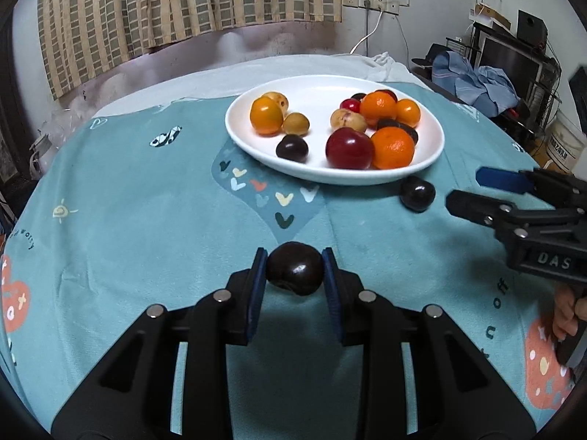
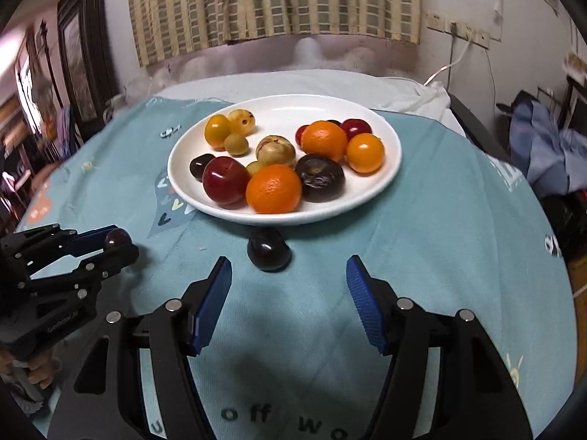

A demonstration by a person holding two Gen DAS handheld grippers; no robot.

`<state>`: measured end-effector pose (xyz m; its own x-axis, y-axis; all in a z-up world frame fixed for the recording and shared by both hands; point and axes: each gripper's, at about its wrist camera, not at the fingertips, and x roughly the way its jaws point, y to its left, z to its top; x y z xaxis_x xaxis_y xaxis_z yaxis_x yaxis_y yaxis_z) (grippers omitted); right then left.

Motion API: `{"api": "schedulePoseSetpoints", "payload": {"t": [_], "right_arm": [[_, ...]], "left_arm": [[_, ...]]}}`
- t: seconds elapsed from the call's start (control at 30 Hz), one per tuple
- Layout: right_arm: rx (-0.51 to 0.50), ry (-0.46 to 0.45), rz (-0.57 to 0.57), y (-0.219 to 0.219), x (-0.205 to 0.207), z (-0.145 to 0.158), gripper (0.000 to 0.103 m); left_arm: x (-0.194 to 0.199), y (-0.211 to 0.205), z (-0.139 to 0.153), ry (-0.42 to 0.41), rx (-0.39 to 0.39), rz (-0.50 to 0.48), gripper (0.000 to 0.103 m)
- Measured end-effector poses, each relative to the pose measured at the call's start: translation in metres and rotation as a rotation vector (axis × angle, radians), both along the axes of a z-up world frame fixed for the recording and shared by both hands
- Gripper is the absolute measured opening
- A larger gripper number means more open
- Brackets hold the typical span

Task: Organize fruits
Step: 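Grasp a dark plum with the left tool while the right tool grasps another dark plum, then place both dark plums on the plate, opening both tools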

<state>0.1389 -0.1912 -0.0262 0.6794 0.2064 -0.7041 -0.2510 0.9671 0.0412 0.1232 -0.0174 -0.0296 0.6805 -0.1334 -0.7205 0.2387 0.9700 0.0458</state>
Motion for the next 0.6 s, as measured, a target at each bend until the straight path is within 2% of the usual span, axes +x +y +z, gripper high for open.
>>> {"api": "schedulePoseSetpoints", "payload": {"t": [0.1,0.27,0.43,0.6], "right_arm": [[-0.040,0.019,0.004,0.010,0.012,-0.006,0.062],[-0.105,0.044,0.013,0.027,0.029,-0.020,0.050],[-0.054,0.073,0.025,0.022,0.035,-0.023,0.031],[-0.017,0.072,0.041,0.019,0.023,-0.017,0.030]], "left_arm": [[0.003,0.003,-0.005,0.020,-0.002,0.002,0.031],[0.007,0.004,-0.010,0.044,-0.012,-0.002,0.031],[0.011,0.005,-0.013,0.057,-0.024,-0.005,0.031],[0.011,0.006,-0.012,0.055,-0.037,-0.007,0.031]]}}
